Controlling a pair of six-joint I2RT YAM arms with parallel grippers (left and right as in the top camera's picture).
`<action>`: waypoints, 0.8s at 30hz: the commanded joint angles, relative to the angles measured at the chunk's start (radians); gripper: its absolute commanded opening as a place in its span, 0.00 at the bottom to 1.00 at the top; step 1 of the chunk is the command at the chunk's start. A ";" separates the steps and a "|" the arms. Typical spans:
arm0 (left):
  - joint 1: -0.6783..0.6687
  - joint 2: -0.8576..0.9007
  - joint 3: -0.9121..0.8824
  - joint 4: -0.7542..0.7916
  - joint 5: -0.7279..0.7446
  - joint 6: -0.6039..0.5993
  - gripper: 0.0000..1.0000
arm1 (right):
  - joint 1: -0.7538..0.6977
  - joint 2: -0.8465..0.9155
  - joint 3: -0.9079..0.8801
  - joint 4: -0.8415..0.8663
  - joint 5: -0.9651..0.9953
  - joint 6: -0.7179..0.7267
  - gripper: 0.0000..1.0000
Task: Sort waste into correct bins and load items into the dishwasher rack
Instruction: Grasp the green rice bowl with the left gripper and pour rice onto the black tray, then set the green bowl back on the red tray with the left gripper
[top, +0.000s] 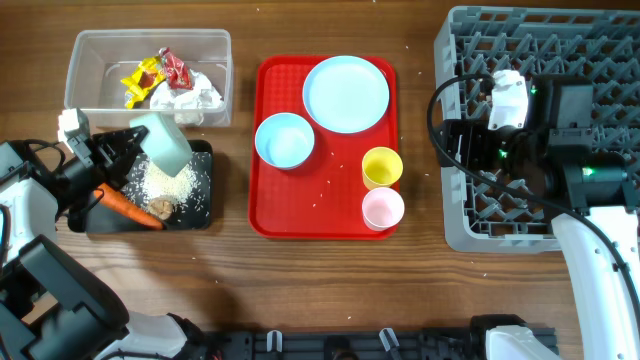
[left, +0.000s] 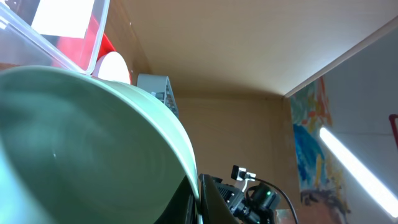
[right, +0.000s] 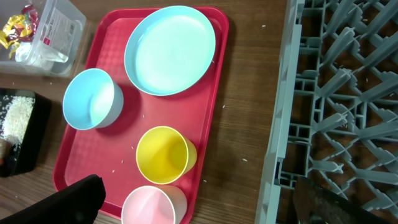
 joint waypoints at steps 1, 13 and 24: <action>-0.016 0.000 0.013 0.063 -0.038 0.046 0.04 | 0.003 0.002 0.018 0.003 0.006 -0.013 1.00; -0.842 -0.269 0.015 0.124 -0.910 0.064 0.04 | 0.003 0.002 0.018 0.002 0.014 -0.013 1.00; -1.341 -0.093 0.013 -0.021 -1.478 0.068 0.04 | 0.003 0.002 0.019 0.013 0.013 -0.013 1.00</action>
